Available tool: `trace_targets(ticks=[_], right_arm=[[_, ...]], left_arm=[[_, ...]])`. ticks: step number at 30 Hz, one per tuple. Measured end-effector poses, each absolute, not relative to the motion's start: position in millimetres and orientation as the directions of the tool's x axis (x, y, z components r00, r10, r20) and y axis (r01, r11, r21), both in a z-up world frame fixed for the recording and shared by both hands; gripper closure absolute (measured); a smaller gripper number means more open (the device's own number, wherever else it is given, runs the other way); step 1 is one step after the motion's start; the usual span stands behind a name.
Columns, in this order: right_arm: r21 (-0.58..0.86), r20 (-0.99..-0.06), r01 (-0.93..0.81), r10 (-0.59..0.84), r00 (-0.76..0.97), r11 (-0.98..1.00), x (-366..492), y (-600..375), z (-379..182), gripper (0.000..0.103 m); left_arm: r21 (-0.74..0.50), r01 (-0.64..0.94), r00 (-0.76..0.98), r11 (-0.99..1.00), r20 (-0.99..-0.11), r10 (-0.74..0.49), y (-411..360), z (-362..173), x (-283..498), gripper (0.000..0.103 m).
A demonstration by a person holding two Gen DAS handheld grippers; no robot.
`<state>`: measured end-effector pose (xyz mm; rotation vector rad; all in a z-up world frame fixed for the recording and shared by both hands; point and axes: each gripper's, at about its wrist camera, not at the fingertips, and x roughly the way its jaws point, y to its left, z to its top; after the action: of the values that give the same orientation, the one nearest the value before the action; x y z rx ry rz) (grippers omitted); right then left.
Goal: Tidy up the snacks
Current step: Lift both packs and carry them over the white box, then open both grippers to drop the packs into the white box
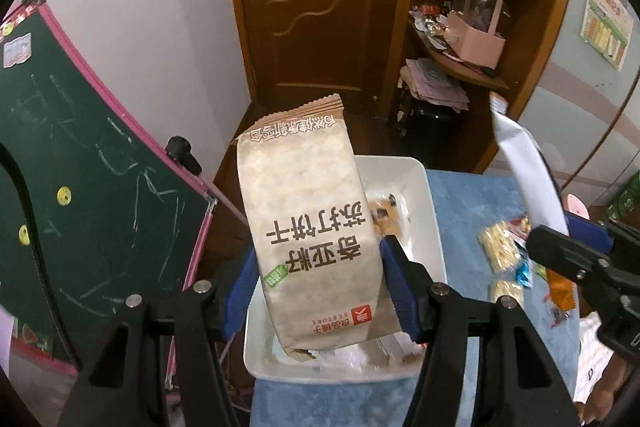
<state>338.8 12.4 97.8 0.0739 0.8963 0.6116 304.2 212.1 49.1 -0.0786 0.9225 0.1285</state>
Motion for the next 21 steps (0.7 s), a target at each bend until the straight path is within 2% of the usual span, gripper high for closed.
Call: trace_targets(ticks=[13, 21], right_arm=[[0.300, -0.796, -0.367, 0.443, 0.413, 0.881, 404.9, 44.4, 15.6, 0.062], [0.285, -0.815, -0.362, 0.423, 0.395, 0.887, 417.8, 55.3, -9.1, 0.060]], left_arm=[[-0.039, -0.161, 0.515, 0.986, -0.856, 0.050, 224.8, -30.7, 382.8, 0.045], [-0.038, -0.173, 0.497, 0.984, -0.866, 0.054, 220.3, -55.5, 400.5, 0.043]])
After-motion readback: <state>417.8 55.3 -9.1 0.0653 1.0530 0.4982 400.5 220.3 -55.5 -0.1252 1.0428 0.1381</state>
